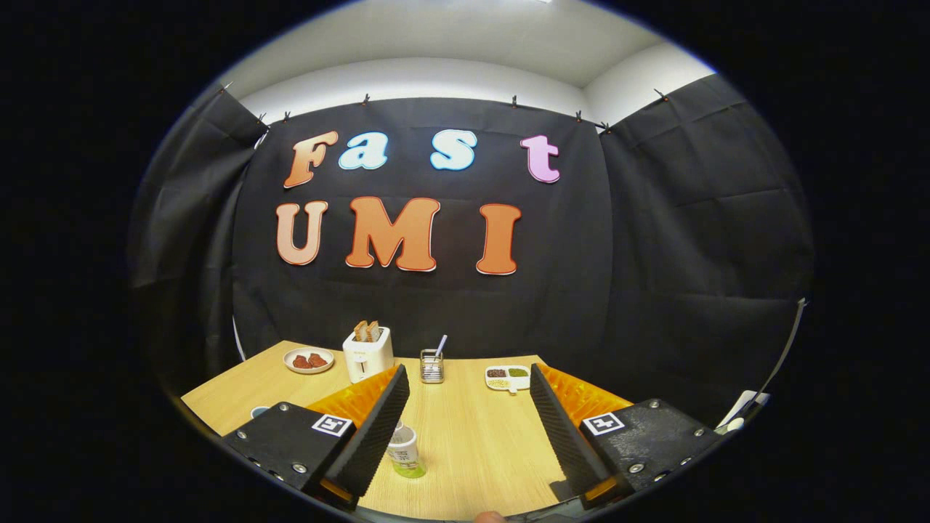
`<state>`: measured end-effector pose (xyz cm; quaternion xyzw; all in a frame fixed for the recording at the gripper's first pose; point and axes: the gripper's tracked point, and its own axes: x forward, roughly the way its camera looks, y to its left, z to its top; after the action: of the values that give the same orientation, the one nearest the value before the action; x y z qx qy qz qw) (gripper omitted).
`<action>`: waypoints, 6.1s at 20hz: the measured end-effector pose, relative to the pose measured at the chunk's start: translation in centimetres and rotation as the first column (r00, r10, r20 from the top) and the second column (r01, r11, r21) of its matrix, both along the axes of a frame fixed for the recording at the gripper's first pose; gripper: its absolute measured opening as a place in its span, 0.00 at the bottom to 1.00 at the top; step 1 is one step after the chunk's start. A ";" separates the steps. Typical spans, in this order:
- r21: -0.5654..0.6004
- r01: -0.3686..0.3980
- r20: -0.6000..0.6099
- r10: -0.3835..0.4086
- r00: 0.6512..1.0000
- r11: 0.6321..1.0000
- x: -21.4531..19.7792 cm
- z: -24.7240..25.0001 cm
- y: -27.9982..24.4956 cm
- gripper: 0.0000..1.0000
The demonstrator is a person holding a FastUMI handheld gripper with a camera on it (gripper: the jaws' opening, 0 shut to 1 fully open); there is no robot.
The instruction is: Take the bottle from table, then pour the juice into the cup, finally place the bottle on the coaster
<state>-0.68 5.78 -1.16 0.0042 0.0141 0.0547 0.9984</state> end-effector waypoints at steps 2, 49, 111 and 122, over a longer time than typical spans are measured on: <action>0.006 -0.017 -0.007 0.017 1.000 1.000 0.4 -0.9 1.1 0.99; -0.054 -0.061 -0.312 0.041 0.949 0.997 7.6 -27.4 13.6 0.58; -0.971 0.220 0.194 0.229 0.954 -0.092 7.7 -16.9 27.9 0.57; -0.962 0.241 0.205 0.238 0.949 -0.130 7.8 -16.0 27.8 0.57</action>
<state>7.11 33.54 -17.18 -0.7566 -0.1088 0.0239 0.6443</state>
